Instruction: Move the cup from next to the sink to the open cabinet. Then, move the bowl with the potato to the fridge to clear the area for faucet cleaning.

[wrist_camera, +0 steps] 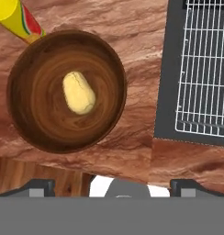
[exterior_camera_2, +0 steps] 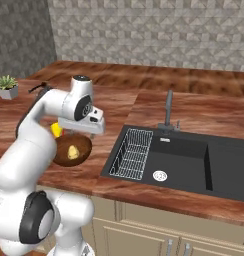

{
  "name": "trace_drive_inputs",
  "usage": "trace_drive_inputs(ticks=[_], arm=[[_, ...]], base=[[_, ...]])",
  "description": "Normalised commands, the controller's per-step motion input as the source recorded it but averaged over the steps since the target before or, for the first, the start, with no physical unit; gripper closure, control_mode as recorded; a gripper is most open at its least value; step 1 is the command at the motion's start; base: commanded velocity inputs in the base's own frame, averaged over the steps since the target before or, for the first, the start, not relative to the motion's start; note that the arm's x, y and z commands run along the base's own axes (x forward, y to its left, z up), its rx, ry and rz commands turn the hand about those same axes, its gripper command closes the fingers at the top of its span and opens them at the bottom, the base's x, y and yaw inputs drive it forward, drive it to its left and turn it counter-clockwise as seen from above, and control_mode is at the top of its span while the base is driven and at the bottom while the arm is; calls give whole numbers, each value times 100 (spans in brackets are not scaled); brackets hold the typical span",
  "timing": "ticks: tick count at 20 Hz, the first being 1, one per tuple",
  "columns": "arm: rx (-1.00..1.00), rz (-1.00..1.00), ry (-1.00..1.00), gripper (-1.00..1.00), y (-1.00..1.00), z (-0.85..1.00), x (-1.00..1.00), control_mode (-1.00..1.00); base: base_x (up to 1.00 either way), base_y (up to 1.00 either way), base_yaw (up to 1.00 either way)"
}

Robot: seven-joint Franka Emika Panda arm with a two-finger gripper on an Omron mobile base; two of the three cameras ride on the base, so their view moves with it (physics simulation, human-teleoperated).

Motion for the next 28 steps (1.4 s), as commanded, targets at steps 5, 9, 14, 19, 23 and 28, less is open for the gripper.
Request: trace_drive_inputs(ticks=[5, 9, 14, 19, 23, 28], arm=[[2, 3, 1, -100, 0, -66, 33, -100], [0, 0, 0, -100, 0, -38, 36, -100], [0, 0, 0, -100, 6, -35, 31, -100], [0, 0, 0, -100, 13, -37, 23, -100], [0, 0, 0, -100, 7, -45, 18, -100], [0, 0, 0, -100, 2, -46, 12, -100]], base=[[0, 0, 0], [0, 0, 0], [0, 0, 0], [0, 0, 0], [0, 0, 0], [0, 0, 0]])
